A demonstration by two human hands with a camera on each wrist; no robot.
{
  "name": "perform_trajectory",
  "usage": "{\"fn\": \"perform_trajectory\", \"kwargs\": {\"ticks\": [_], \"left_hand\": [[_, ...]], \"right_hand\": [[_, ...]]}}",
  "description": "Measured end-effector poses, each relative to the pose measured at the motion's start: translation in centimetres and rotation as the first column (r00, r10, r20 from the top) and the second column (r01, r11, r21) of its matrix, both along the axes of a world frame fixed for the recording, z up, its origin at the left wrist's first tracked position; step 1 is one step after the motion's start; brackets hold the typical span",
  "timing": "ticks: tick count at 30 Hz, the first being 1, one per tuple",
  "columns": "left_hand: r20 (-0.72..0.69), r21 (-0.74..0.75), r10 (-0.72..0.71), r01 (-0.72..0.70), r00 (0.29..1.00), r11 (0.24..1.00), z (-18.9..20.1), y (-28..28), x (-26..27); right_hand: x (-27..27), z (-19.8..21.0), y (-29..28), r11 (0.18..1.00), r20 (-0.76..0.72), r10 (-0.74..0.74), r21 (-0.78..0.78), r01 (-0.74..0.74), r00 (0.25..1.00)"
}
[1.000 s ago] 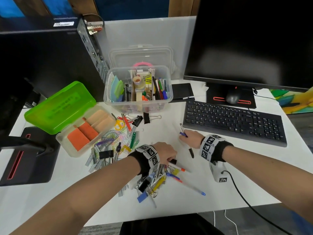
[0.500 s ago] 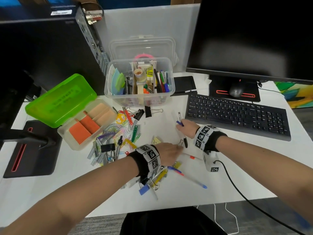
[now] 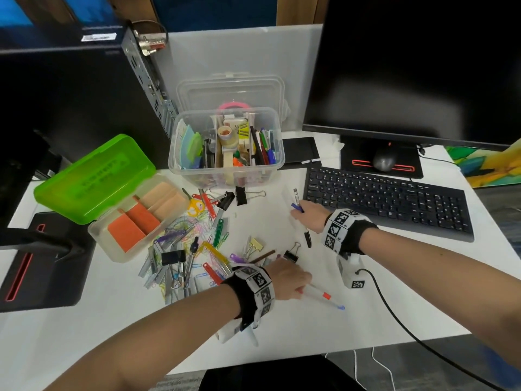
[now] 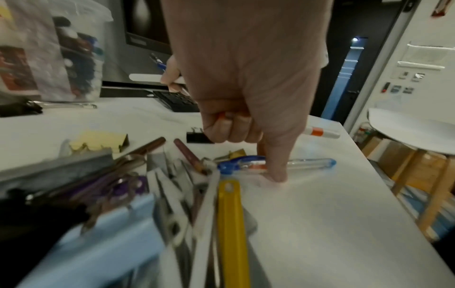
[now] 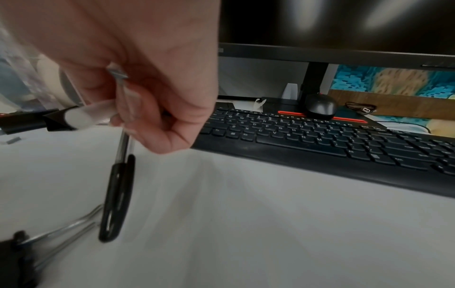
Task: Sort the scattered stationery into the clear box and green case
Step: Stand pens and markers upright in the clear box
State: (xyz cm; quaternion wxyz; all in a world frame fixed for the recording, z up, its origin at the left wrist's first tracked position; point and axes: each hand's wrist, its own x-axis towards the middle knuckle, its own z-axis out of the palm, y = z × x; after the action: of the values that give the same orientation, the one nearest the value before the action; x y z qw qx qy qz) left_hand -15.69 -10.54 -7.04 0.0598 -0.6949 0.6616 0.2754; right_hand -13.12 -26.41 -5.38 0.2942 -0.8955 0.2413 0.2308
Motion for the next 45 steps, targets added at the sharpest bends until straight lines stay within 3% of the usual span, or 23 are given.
{"fn": "perform_trajectory", "kwargs": {"ticks": [5,11,16,19,22,26,28,30,34,36,41,45], "left_hand": [[-0.071,-0.124,0.195,-0.202,0.978,0.971,3.4,0.1,4.8],[-0.047,-0.317,0.425,-0.417,0.904,0.852,7.9,1.4,12.2],[-0.043,-0.405,0.458,-0.435,0.888,0.804,10.4,0.9,15.4],[-0.075,-0.437,0.528,-0.504,0.846,0.745,11.1,-0.3,18.2],[-0.117,-0.4,0.641,-0.626,0.759,0.669,10.6,-1.4,20.7],[-0.228,-0.307,0.866,-0.877,0.445,0.37,9.8,-4.4,22.3],[-0.274,-0.236,0.908,-0.937,0.318,0.257,9.0,-6.2,22.8],[-0.278,-0.21,0.915,-0.948,0.294,0.24,8.3,-7.6,22.8],[-0.086,-0.18,0.939,-0.932,0.332,0.313,7.5,-8.6,22.5],[-0.093,-0.139,0.933,-0.932,0.349,0.335,7.4,-8.5,22.4],[-0.244,-0.211,0.945,-0.963,0.219,0.169,8.2,-6.7,22.7],[-0.333,-0.184,0.924,-0.974,0.187,0.13,8.3,-5.4,22.8]], "right_hand": [[1.8,2.8,-2.4,1.0,0.058,0.005,-0.018,-0.004,0.998],[2.8,5.3,-4.0,0.997,0.149,0.016,0.075,-0.027,0.989],[5.8,7.0,-4.7,0.928,0.338,-0.276,0.337,0.158,0.9],[8.8,7.9,-5.3,0.887,0.371,-0.377,0.407,0.216,0.849],[11.7,7.9,-5.5,0.881,0.354,-0.398,0.406,0.244,0.846],[14.3,7.6,-4.7,0.915,0.348,-0.322,0.352,0.196,0.881],[15.3,7.5,-4.4,0.936,0.338,-0.274,0.308,0.17,0.9],[16.1,7.3,-4.2,0.951,0.31,-0.235,0.271,0.151,0.921],[17.2,7.1,-4.1,0.955,0.268,-0.233,0.246,0.167,0.935],[17.7,7.2,-4.0,0.961,0.235,-0.217,0.225,0.164,0.948],[18.5,7.5,-4.0,0.98,0.193,-0.134,0.171,0.101,0.972],[18.3,8.0,-4.1,0.995,0.069,-0.053,0.083,0.048,0.996]]}}
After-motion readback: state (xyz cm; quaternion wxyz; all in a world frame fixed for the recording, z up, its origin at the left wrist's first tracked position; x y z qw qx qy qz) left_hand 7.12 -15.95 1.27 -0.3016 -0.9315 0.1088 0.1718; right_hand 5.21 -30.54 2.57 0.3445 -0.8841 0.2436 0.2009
